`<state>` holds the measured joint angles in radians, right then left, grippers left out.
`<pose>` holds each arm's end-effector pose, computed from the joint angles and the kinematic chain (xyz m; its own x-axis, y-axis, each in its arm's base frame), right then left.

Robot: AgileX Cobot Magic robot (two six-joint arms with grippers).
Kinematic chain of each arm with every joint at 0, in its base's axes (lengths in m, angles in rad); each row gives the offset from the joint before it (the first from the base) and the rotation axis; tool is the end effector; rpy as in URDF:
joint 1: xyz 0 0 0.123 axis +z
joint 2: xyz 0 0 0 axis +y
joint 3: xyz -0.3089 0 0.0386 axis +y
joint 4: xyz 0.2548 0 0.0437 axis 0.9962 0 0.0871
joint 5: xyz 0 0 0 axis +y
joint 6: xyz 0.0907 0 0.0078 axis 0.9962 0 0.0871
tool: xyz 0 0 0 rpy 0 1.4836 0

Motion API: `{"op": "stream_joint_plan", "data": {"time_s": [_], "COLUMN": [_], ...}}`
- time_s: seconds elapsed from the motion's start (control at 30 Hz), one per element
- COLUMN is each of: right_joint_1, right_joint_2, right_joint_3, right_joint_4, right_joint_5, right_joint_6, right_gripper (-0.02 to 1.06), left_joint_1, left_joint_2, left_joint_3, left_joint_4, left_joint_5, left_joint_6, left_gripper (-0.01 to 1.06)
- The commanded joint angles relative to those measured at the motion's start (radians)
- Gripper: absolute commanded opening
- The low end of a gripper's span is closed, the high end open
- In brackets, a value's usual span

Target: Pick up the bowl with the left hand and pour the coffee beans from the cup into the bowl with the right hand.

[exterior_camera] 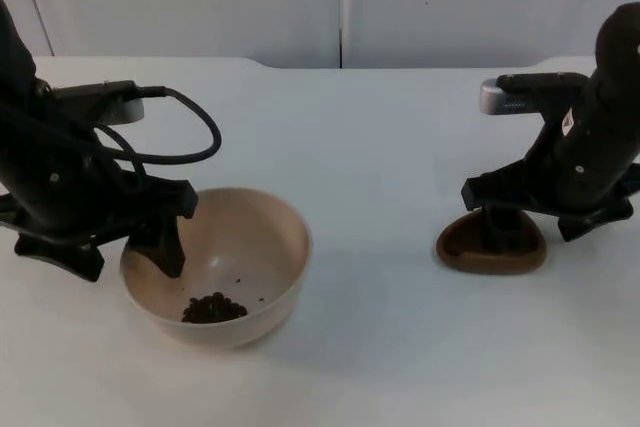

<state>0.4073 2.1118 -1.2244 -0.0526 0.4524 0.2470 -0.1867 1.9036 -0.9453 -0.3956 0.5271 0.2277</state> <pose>0.3822 0.1626 0.1115 -0.9319 -0.1861 -0.3115 -0.2087 0.9771 0.0408 0.3287 -0.0801 0.1316 -0.9811 0.0671 -0.1814 0.1058 0.9714 -0.2127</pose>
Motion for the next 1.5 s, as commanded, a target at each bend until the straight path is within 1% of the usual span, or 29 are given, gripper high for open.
{"op": "stream_joint_plan", "data": {"time_s": [0.0, 0.1, 0.23, 0.4, 0.5, 0.53, 0.7, 0.87, 0.93, 1.07, 1.17, 1.27, 1.3, 1.47], "right_joint_1": [-0.004, -0.004, -0.004, -0.004, -0.002, -0.002, -0.002, 0.000, 0.009, 0.036, 0.061, 0.105, 0.105, 0.125], "right_joint_2": [-0.023, -0.078, -0.146, -0.255, -0.342, -0.342, -0.465, -0.528, -0.572, -0.621, -0.649, -0.709, -0.709, -0.848], "right_joint_3": [0.000, 0.000, 0.000, 0.000, 0.000, 0.000, 0.000, 0.000, 0.000, 0.000, 0.013, 0.071, 0.071, 0.215], "right_joint_4": [0.006, 0.006, 0.006, 0.004, 0.004, 0.004, 0.004, 0.006, 0.010, 0.002, 0.002, 0.002, 0.002, 0.005], "right_joint_5": [-0.004, 0.001, 0.015, 0.061, 0.108, 0.108, 0.170, 0.204, 0.237, 0.279, 0.283, 0.247, 0.247, 0.188], "right_joint_6": [-0.001, -0.001, -0.001, -0.024, -0.050, -0.050, -0.067, -0.087, -0.109, -0.109, -0.109, -0.109, -0.109, -0.106], "right_gripper": [0.75, 0.75, 0.75, 0.75, 0.75, 0.75, 0.75, 0.75, 0.75, 0.75, 0.75, 0.75, 0.75, 0.75], "left_joint_1": [0.003, 0.003, 0.003, 0.003, 0.003, 0.003, 0.003, 0.003, 0.003, 0.001, -0.001, -0.002, -0.002, -0.002], "left_joint_2": [-0.003, -0.008, -0.046, -0.127, -0.238, -0.238, -0.388, -0.463, -0.508, -0.569, -0.594, -0.644, -0.644, -0.793], "left_joint_3": [0.001, -0.020, -0.029, -0.029, -0.029, -0.029, -0.027, -0.027, -0.027, -0.025, -0.025, -0.016, -0.016, 0.046], "left_joint_4": [-0.014, -0.014, -0.014, -0.016, -0.032, -0.032, -0.054, -0.058, -0.063, -0.075, -0.077, -0.095, -0.095, -0.118], "left_joint_5": [0.005, 0.035, 0.042, 0.042, 0.044, 0.044, 0.044, 0.057, 0.067, 0.077, 0.097, 0.114, 0.114, 0.105], "left_joint_6": [0.003, 0.003, 0.003, 0.000, 0.000, 0.000, 0.002, 0.004, 0.030, 0.081, 0.081, 0.102, 0.102, 0.153], "left_gripper": [0.73, 0.73, 0.73, 0.73, 0.73, 0.73, 0.73, 0.73, 0.73, 0.73, 0.73, 0.73, 0.73, 0.73]}}
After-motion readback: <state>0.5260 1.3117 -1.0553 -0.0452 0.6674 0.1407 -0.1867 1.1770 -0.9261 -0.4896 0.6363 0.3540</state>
